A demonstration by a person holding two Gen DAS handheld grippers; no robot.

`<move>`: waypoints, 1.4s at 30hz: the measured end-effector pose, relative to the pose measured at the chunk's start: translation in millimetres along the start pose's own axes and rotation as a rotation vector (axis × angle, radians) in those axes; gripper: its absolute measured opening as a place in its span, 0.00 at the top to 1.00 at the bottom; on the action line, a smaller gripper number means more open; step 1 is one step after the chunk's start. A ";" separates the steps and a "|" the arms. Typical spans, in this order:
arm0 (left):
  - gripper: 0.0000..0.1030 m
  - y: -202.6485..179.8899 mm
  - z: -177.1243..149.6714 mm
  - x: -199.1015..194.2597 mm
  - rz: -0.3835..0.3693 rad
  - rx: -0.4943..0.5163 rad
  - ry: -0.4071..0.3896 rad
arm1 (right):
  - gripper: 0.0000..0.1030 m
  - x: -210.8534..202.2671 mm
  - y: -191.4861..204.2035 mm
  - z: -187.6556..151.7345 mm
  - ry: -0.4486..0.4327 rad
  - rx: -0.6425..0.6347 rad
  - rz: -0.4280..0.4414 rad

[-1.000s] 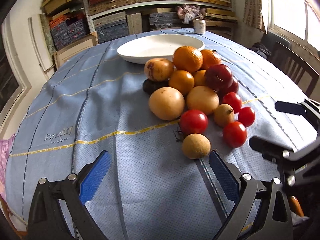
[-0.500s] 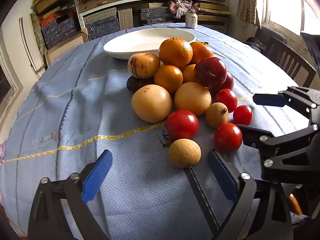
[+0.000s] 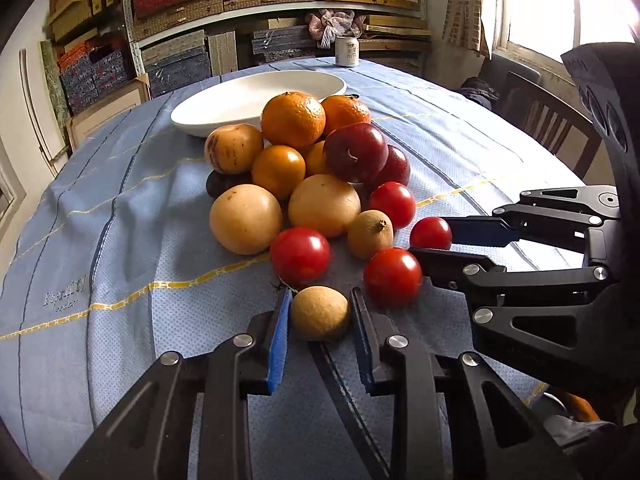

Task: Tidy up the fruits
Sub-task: 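Close the left gripper on a small tan fruit while the right gripper grasps a red cherry tomato, then carry both fruits over the white plate and open both grippers to drop them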

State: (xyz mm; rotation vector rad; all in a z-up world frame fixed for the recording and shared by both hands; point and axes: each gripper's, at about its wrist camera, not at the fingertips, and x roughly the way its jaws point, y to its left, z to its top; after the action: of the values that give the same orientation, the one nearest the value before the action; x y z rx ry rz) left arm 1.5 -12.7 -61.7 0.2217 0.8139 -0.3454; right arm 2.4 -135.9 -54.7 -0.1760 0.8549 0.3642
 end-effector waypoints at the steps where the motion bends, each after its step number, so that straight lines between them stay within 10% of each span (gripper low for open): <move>1: 0.72 -0.6 0.2 0.0 0.001 0.000 0.002 | 0.75 -1.3 0.3 -0.5 -0.006 0.006 0.001; 23: 0.72 28.3 42.5 -27.3 0.025 -0.132 -0.086 | 0.75 -57.6 -8.2 23.7 -0.139 0.040 -0.016; 42: 0.72 95.9 178.5 59.8 0.036 -0.132 -0.059 | 0.75 17.9 -67.2 177.0 -0.183 -0.029 -0.040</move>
State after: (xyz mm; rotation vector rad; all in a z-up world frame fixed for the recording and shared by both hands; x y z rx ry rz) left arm 195.9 5.1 19.1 0.1024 0.7706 -0.2623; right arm 163.3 -141.4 46.6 -0.1833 0.6645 0.3496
